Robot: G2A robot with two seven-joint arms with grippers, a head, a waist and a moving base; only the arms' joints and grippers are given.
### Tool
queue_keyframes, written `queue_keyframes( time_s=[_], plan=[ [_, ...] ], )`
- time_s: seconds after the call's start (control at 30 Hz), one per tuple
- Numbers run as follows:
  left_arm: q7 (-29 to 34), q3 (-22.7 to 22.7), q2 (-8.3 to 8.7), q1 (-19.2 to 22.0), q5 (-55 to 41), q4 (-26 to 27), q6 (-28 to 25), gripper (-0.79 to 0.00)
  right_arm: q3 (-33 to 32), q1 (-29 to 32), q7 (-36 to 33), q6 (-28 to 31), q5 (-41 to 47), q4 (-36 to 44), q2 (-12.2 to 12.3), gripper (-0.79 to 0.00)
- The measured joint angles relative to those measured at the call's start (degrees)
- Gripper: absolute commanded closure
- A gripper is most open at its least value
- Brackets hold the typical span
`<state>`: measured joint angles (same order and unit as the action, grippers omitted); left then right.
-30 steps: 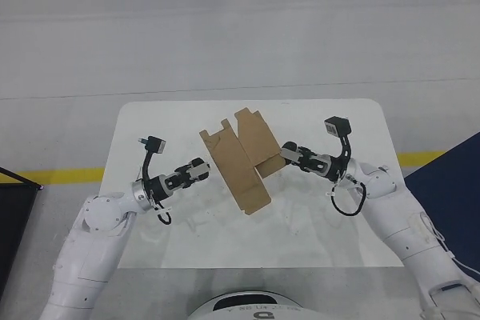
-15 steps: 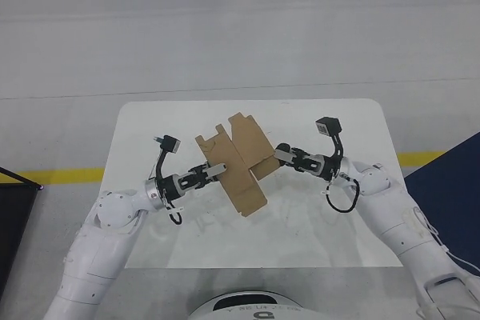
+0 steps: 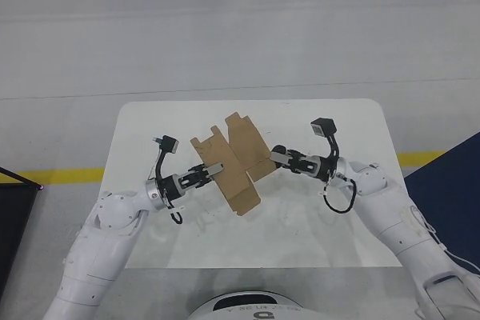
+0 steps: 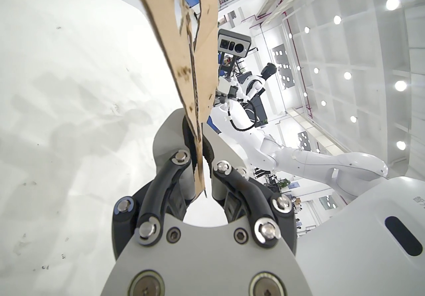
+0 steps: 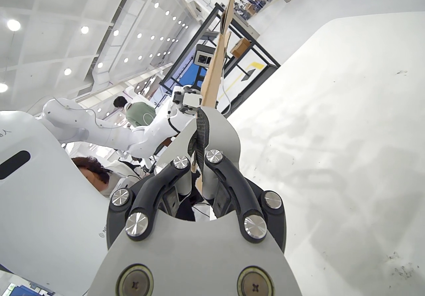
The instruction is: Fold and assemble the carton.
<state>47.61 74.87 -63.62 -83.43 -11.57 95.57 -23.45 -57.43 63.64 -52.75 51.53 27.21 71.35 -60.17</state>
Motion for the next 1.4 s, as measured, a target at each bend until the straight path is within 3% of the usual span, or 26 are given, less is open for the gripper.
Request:
queue_keyframes(
  time_s=[0.33,0.4,0.5,0.67,0.73,0.93,1.03,1.13,1.17,1.2,1.23,1.27,1.4],
  plan=[
    [4.53,1.33,0.67,0.07,-1.25,-0.38,-2.64,0.000,0.48,-0.46,-5.22,-5.21,6.04,0.95,1.46,-0.782],
    [5.77,1.29,0.81,0.13,-0.64,-0.24,-3.08,0.000,0.48,-0.57,-6.07,-6.07,6.53,0.91,1.72,-0.699],
    [7.61,0.94,1.02,0.21,0.41,0.12,-3.75,0.000,1.50,-0.92,-8.52,-8.51,7.43,1.72,1.98,-0.659],
    [10.32,-0.08,1.26,0.70,0.56,0.12,-3.76,0.000,4.07,-2.39,-12.62,-12.60,7.68,2.44,2.20,-0.517],
    [11.12,-0.38,1.37,1.05,0.81,-0.15,-3.16,0.000,4.95,-2.98,-13.15,-13.14,7.45,2.01,2.19,-0.400],
    [12.51,-1.07,1.59,1.70,0.16,-0.63,-2.84,0.000,7.02,-4.50,-14.71,-14.70,8.29,0.56,2.06,-0.215],
    [12.79,-1.30,1.70,1.88,0.02,-0.83,-2.74,0.000,8.22,-5.21,-16.02,-16.01,9.27,0.44,1.92,0.000],
    [12.88,-1.53,1.82,2.12,0.31,-0.95,-2.46,0.000,9.06,-5.85,-16.86,-16.85,10.18,0.24,1.85,0.000],
    [12.88,-1.58,1.85,2.16,0.34,-0.94,-2.41,-0.212,9.25,-6.00,-17.00,-16.99,10.42,0.15,1.84,0.000],
    [12.93,-1.59,1.90,2.22,0.31,-0.90,-2.36,-0.336,9.45,-6.18,-17.12,-17.11,10.70,0.02,1.83,0.000],
    [13.04,-1.56,1.95,2.25,0.22,-0.86,-2.36,-0.646,9.59,-6.29,-17.17,-17.16,10.91,-0.07,1.83,0.000],
    [13.19,-1.46,2.01,2.29,0.12,-0.85,-2.42,-0.785,9.67,-6.39,-17.16,-17.14,11.12,-0.19,1.83,0.000],
    [12.93,0.28,2.44,2.37,0.64,-1.12,-3.38,-0.785,9.30,-6.63,-15.37,-15.35,11.36,-0.88,1.97,0.000]
  ],
)
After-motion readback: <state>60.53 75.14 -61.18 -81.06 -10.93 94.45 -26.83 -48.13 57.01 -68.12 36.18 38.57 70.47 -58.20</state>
